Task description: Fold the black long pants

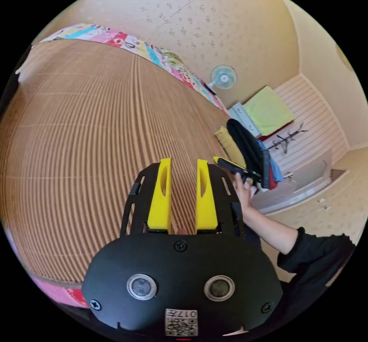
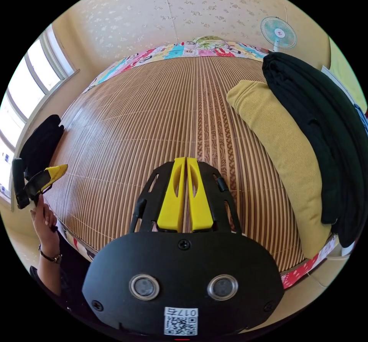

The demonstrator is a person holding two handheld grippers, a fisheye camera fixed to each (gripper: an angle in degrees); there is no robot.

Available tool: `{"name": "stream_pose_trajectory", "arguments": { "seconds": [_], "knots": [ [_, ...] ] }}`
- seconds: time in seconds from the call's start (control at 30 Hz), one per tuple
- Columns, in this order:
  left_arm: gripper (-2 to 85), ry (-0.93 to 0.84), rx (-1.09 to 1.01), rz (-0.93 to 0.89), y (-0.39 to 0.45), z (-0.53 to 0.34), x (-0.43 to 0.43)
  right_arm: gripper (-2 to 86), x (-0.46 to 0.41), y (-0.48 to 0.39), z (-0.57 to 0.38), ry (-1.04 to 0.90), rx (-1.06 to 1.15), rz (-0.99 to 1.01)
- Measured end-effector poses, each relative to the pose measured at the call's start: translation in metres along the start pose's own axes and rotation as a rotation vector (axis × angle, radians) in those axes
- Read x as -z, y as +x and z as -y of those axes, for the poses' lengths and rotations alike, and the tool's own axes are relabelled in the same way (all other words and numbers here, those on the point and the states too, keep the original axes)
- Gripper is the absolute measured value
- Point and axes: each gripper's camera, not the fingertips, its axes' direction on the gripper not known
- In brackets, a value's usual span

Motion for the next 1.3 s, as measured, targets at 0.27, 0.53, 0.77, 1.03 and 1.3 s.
{"name": "stream_pose_trajectory", "arguments": {
  "seconds": [0.27,0.53,0.77,1.03,1.3],
  "knots": [
    [0.8,-0.074,0.087,0.053,-0.020,0.013,-0.009,0.4,0.000,0.005,-0.004,0.002,0.010,-0.024],
    [-0.9,-0.237,-0.076,-0.136,0.012,0.025,-0.043,0.4,0.001,0.009,-0.007,0.002,0.015,-0.037],
    [-1.0,-0.063,-0.094,0.213,0.072,0.015,-0.030,0.3,0.001,0.010,-0.009,0.003,0.023,-0.055],
    [-1.0,-0.093,-0.170,0.544,0.128,0.005,-0.089,0.4,-0.002,0.000,-0.011,0.007,0.060,-0.130],
    [-1.0,-0.098,-0.265,0.874,0.198,-0.007,-0.147,0.6,-0.001,0.005,-0.012,0.006,0.051,-0.109]
  ]
}}
